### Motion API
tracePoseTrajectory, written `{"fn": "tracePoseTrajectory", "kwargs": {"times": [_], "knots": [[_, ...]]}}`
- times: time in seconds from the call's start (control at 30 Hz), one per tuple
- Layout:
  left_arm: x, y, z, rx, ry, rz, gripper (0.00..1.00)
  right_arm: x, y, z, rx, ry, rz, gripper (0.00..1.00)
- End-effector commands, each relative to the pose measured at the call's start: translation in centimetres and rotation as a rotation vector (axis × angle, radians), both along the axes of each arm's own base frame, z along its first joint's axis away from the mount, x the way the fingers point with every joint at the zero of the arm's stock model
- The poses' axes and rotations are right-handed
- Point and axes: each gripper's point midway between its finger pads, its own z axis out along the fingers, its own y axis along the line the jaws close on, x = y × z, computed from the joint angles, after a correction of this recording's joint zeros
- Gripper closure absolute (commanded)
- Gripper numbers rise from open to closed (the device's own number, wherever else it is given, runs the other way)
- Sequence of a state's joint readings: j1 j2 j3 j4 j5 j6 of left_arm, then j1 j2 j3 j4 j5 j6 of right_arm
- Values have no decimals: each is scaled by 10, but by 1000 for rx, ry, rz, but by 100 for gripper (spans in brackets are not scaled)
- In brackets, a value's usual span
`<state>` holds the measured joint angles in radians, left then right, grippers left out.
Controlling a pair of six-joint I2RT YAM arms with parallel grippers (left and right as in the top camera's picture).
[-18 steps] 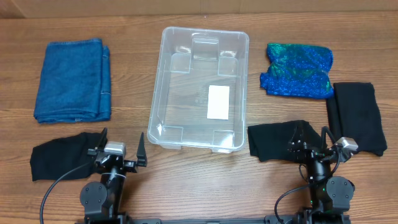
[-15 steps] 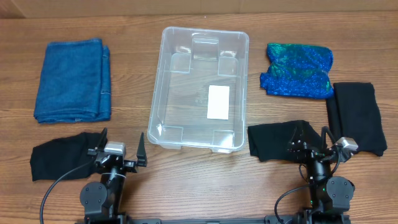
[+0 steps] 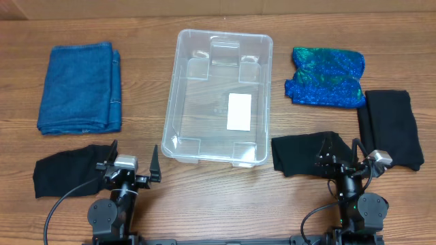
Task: Pack container
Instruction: 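Move the right gripper toward the sparkly blue-green fabric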
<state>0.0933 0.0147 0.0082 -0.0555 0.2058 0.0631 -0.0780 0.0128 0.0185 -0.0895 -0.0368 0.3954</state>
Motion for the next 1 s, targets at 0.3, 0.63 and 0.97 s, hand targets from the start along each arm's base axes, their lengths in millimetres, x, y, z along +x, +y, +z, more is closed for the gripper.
{"fn": "tracePoseTrajectory", "kwargs": {"times": [0.3,0.63,0.97], "knots": [[0,2,1,20,-9,8,0,0,-2,-1,-4,-6,-12,0],[0,2,1,20,-9,8,0,0,4,-1,9,-9,24,0],[0,2,1,20,-9,8,0,-37,74,119,-108,-387,426,0]]}}
